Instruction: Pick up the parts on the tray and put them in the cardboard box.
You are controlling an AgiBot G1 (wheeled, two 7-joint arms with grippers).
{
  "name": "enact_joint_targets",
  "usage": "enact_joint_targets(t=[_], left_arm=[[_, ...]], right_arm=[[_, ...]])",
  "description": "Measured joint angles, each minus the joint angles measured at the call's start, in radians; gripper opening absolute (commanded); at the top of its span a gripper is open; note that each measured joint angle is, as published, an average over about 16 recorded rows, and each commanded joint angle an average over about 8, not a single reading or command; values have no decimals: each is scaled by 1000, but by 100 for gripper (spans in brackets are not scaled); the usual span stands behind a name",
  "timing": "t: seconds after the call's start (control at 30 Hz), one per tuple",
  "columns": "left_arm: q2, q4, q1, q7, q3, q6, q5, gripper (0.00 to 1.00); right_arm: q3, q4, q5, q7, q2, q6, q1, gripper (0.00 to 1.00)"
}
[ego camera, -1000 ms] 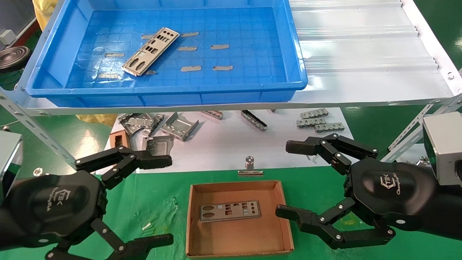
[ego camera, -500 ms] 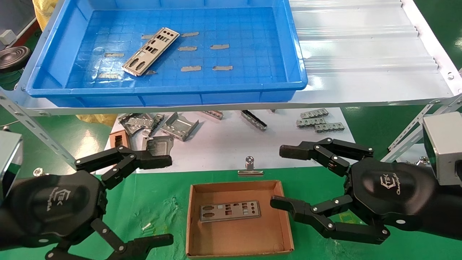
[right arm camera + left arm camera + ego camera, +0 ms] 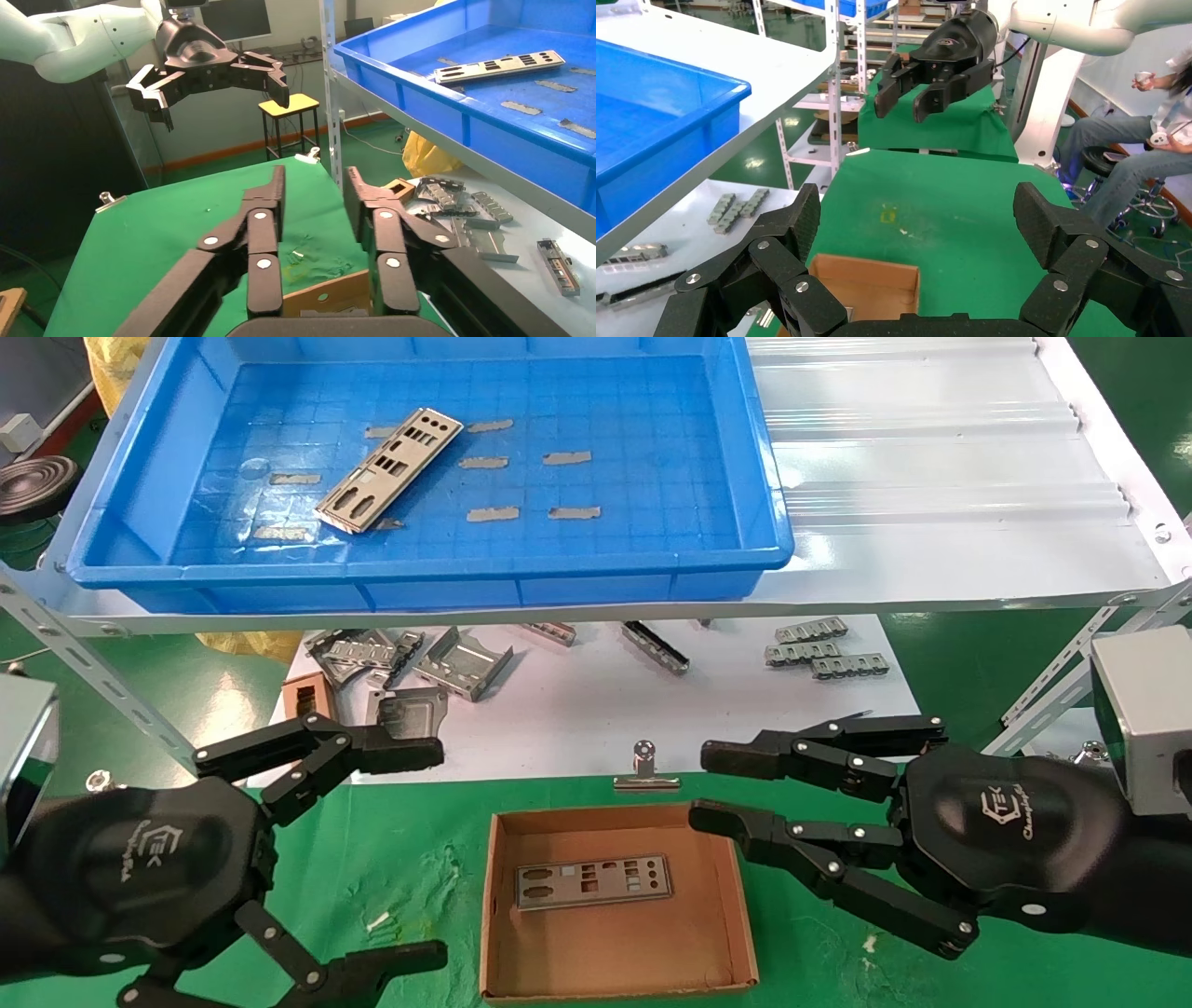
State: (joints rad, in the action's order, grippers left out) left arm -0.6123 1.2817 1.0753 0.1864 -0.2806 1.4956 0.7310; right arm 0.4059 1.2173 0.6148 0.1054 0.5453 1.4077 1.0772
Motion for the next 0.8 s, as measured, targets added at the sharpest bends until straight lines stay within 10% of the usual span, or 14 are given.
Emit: enact_joint_targets(t=[0.8], left_arm=[[-16,-18,50,22,-1,-27,9,100]], right_arm=[[0,0,0,0,0,0,0,0]])
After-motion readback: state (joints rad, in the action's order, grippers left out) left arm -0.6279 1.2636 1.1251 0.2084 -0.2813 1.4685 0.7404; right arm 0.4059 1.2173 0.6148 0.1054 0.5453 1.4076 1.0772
